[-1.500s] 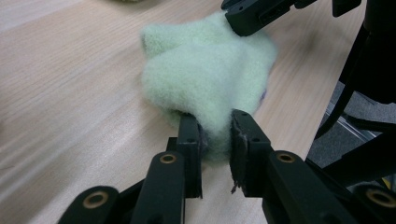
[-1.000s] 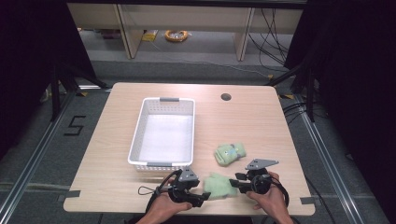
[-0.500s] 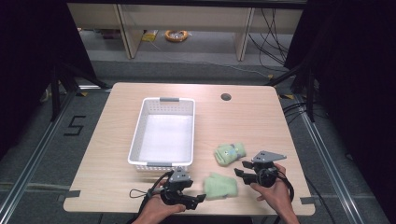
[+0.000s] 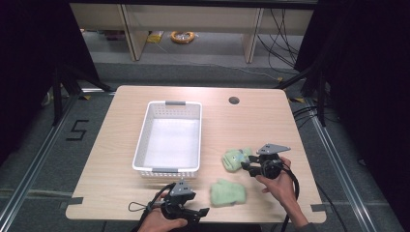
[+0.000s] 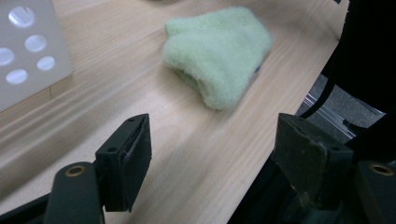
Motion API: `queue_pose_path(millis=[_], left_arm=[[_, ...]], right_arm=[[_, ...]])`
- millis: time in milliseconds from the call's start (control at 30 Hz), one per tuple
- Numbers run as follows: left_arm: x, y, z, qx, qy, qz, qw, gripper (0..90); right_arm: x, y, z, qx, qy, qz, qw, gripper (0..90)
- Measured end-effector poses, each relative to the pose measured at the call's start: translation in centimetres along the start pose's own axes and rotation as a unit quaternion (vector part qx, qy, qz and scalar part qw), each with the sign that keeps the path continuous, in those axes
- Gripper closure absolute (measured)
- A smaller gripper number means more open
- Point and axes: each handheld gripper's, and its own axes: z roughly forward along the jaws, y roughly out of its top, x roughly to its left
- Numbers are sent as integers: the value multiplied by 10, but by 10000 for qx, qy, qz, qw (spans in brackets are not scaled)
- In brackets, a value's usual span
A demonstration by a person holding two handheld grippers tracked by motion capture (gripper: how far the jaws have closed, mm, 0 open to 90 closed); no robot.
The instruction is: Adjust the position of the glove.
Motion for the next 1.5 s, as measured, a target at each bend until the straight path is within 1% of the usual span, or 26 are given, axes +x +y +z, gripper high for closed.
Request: queue_pose_path(millis=[33,100,133,167,200,233,267,300,367,400,500,533,600,733,833,867,933,1000,1100,1167,1200,1300,1333,1433,1467,1500], left_arm=[[0,-1,0,-8,-28,-101,9999,273],[0,-2,-1,-30,-15,-90,10000,273],[1,-3,-2,-32,-7,-16,10000,273],[2,-5,-3,13,41,-7,10000,272],[1,-6,-3,-41,6,-136,9999,272],[2,-6,-4,-15,39,-90,10000,271],[2,-6,-4,-31,39,-88,9999,270],[2,-6,-4,-31,39,-88,9999,270],[3,-7,-5,-41,54,-69,10000,268],[3,-7,-6,-55,65,-62,9999,268],[3,-8,-6,-59,75,-68,9999,267],[3,-8,-5,-84,68,-88,9999,267],[3,-9,-5,-83,71,-108,9999,266],[4,-9,-5,-33,91,-33,9999,265],[3,-9,-4,-62,89,-47,9999,265],[4,-10,-4,-56,94,-16,9999,264],[4,-10,-4,-49,89,-18,9999,264],[4,-10,-4,-31,89,-22,10000,264],[5,-10,-3,-26,88,-36,10000,264],[4,-10,-3,-54,85,-58,9999,264],[4,-11,-3,-46,87,-55,9999,264],[5,-11,-3,-2,80,-25,10000,265],[5,-11,-2,4,98,-39,9999,264],[5,-11,-2,3,96,-43,9999,264],[5,-11,-2,11,95,-36,9999,264],[5,-11,-2,0,89,-36,10000,264]], right_arm=[[-2,1,3,-70,-21,-40,10000,558],[-4,2,4,-65,29,-7,10000,560],[-4,3,5,-42,32,90,9999,562],[-7,5,10,6,1,-5,10000,562],[-7,6,10,23,-4,27,10000,562],[-9,6,13,-24,-49,-70,10000,563],[-8,8,13,23,-14,45,10000,564],[-8,8,13,23,-14,45,10000,564],[-10,12,15,27,-60,8,10000,569],[-12,14,18,-7,-102,-98,9999,573],[-13,17,22,23,-106,-93,9999,584],[-14,17,25,84,-89,-7,9999,588],[-14,16,26,136,-117,2,9998,589],[-16,16,33,320,-159,-56,9993,598],[-16,15,38,309,-199,-69,9993,598],[-16,14,40,530,-164,-56,9984,608],[-16,14,42,582,-118,11,9982,619],[-17,13,44,487,-148,-81,9987,622],[-15,13,45,547,-91,15,9985,648],[-16,11,48,481,-114,-111,9987,666],[-15,11,47,556,-65,131,9983,689],[-16,10,47,535,-38,127,9985,719],[-16,8,47,491,-1,218,9986,757],[-21,7,47,461,41,168,9988,796],[-20,6,46,442,80,289,9986,812],[-19,5,47,408,20,367,9985,833]])
